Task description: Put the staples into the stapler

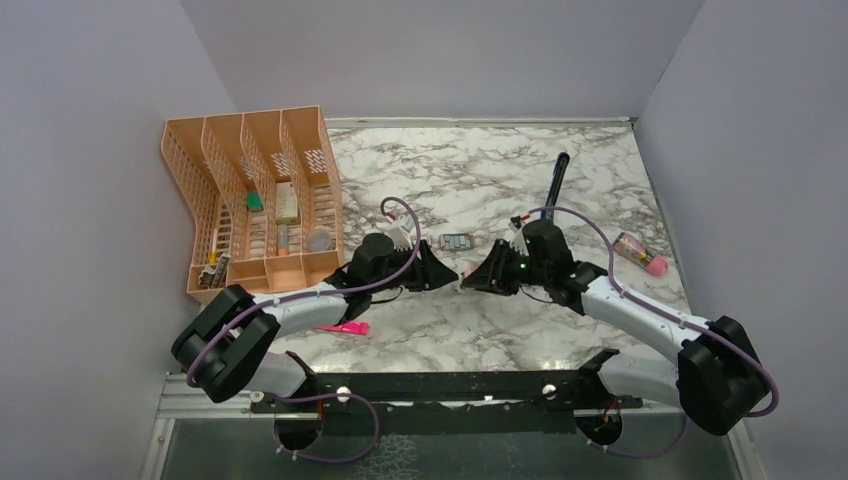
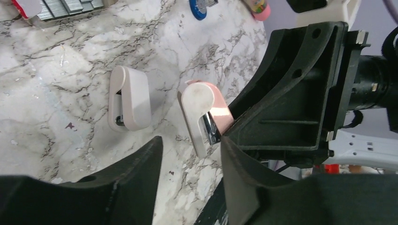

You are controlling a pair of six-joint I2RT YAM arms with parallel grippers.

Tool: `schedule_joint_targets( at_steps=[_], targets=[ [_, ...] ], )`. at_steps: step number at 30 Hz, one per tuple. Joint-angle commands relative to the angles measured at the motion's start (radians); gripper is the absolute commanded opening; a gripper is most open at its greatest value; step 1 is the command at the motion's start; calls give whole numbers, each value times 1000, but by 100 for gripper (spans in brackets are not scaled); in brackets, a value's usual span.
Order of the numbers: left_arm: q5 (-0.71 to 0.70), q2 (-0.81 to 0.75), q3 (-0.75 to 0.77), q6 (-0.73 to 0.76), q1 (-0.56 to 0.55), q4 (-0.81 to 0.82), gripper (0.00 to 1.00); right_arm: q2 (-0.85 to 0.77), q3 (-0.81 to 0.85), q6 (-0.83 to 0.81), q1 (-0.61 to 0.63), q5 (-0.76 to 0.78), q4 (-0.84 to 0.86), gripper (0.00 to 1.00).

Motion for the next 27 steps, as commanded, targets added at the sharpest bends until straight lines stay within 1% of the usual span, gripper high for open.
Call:
schedule_joint_targets(
  at_steps=[1,4,6,14,16,18,21,27],
  targets=[
    [29,16,6,-5,-7,83,45,-32,-15,37,-10,-104,95,23],
    [50,35,13,3,-7,88,38,-35,-15,41,-11,-122,117,23],
    [62,44,16,6,-8,91,35,-35,-12,37,-12,-129,118,23],
    [142,85,35,23,-17,93,34,-37,-11,32,-15,-140,121,23],
    [173,96,42,33,-23,93,28,-37,-9,30,-19,-135,113,23],
    [176,98,40,44,-24,93,17,-41,-1,21,-24,-125,94,23],
    [171,100,38,68,-25,93,0,-53,23,-13,-32,-93,18,23],
    [151,105,50,153,-25,59,0,-83,85,-93,-88,-38,-150,23]
  ],
)
